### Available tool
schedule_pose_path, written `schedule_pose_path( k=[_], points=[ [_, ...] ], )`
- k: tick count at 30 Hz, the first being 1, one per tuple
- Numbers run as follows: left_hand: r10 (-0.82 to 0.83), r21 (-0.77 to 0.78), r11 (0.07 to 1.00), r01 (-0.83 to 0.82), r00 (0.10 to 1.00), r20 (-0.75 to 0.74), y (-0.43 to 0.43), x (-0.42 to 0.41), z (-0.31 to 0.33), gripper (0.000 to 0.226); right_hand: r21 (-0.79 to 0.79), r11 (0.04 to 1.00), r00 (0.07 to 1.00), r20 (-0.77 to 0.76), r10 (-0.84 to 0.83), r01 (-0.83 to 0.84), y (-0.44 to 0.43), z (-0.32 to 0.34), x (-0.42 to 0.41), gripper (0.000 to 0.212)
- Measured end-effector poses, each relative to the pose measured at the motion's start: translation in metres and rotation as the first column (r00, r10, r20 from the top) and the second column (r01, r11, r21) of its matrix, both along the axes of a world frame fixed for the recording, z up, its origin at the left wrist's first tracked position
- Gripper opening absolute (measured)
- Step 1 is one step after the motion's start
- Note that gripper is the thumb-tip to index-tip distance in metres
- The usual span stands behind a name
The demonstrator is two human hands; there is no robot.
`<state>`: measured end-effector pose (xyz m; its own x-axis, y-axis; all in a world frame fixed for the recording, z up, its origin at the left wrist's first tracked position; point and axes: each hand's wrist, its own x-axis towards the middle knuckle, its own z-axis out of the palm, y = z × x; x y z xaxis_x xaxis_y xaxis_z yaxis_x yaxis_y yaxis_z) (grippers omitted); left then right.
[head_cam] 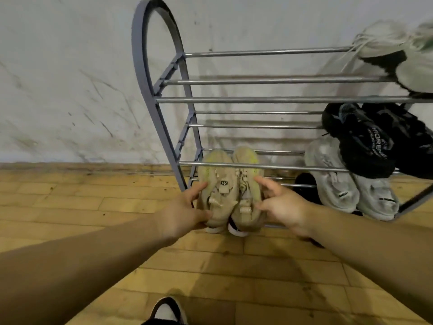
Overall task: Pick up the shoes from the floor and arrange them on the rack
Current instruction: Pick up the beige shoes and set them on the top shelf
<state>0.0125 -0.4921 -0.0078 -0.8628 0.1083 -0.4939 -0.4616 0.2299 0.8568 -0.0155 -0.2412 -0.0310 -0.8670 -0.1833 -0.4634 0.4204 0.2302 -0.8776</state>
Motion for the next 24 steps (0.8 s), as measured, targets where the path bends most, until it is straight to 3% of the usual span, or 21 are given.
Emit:
schedule_pose_path(
  k=[4,8,12,17,19,21,24],
  points=[
    [0.010,-0.062,0.998,-0.015,0.997,-0.079,0.003,-0.045,-0.029,0.084,0.031,0.998,0.997,-0.060,-0.054,0.056,-0.007,-0.025,-0.045,0.065],
    [0.039,-0.197,0.979,-0.047,0.998,-0.048,0.011,-0.059,-0.046,0.077,0.201,0.979,0.988,-0.157,0.009,0.023,-0.017,-0.049,-0.065,0.056],
    [-0.111,-0.478,0.877,0.041,0.987,-0.118,0.012,-0.046,-0.040,0.065,0.385,0.923,0.970,-0.222,0.099,-0.006,-0.023,-0.059,-0.058,0.052],
    [-0.244,-0.525,0.838,0.150,0.963,-0.115,0.001,-0.019,-0.025,0.069,0.485,0.874,0.970,-0.205,0.133,-0.017,-0.016,-0.043,-0.037,0.056],
    [-0.344,-0.560,0.790,0.249,0.937,-0.068,0.003,-0.004,-0.010,0.070,0.614,0.768,0.939,-0.121,0.323,-0.185,-0.008,-0.020,-0.017,0.064],
    [-0.486,-0.612,0.688,0.389,0.874,0.009,0.010,0.013,0.015,0.071,0.691,0.600,0.835,0.009,0.551,-0.404,0.005,0.014,0.006,0.070],
    [-0.729,-0.643,0.400,0.653,0.652,0.209,0.034,0.037,0.068,0.075,0.770,0.287,0.615,0.169,0.770,-0.570,0.031,0.085,0.043,0.069]
  ],
)
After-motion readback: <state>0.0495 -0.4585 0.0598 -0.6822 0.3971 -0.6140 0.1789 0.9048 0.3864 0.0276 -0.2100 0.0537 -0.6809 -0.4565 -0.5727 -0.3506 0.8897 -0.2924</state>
